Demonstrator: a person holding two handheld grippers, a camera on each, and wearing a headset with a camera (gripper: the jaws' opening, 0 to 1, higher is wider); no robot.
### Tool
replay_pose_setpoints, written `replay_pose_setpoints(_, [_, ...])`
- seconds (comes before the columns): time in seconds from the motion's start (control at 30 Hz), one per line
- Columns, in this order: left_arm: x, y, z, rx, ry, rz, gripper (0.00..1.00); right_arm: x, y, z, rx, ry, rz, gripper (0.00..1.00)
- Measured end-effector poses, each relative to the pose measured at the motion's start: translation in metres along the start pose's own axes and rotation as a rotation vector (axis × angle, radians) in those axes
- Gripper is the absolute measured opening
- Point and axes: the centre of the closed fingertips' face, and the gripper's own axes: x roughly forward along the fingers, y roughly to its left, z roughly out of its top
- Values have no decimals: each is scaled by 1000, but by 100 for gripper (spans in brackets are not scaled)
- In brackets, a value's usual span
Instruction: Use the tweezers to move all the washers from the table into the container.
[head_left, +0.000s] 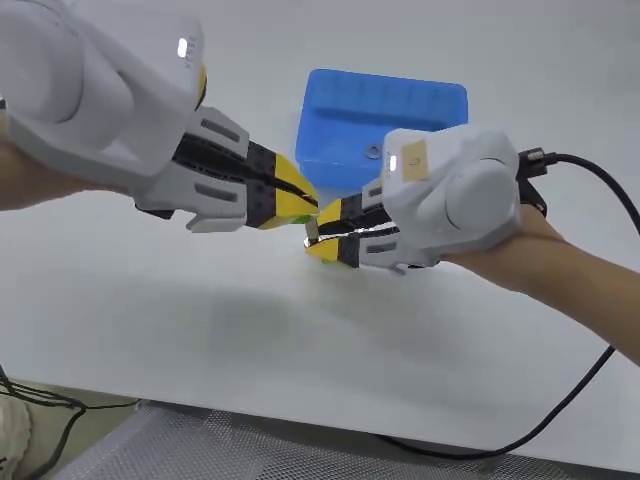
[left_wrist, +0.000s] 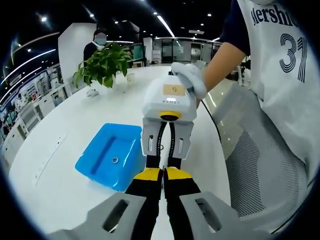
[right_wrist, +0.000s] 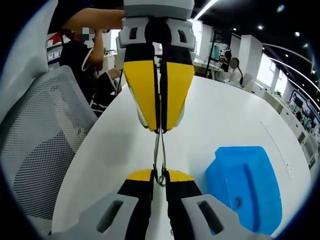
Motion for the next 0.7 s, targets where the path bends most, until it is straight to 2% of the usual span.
replay_pose_setpoints(0.37, [1,-1,0,-4,8,7,5,2,1,0,-5,3,3,11])
replay_pose_setpoints(0.47, [0,0,-1,-24,2,6,5,2,2,0,2,3,12,10])
replay_pose_setpoints(0.7, [2,-1,1,-31,-9,1,5,1,1,-1,16,2,17,9])
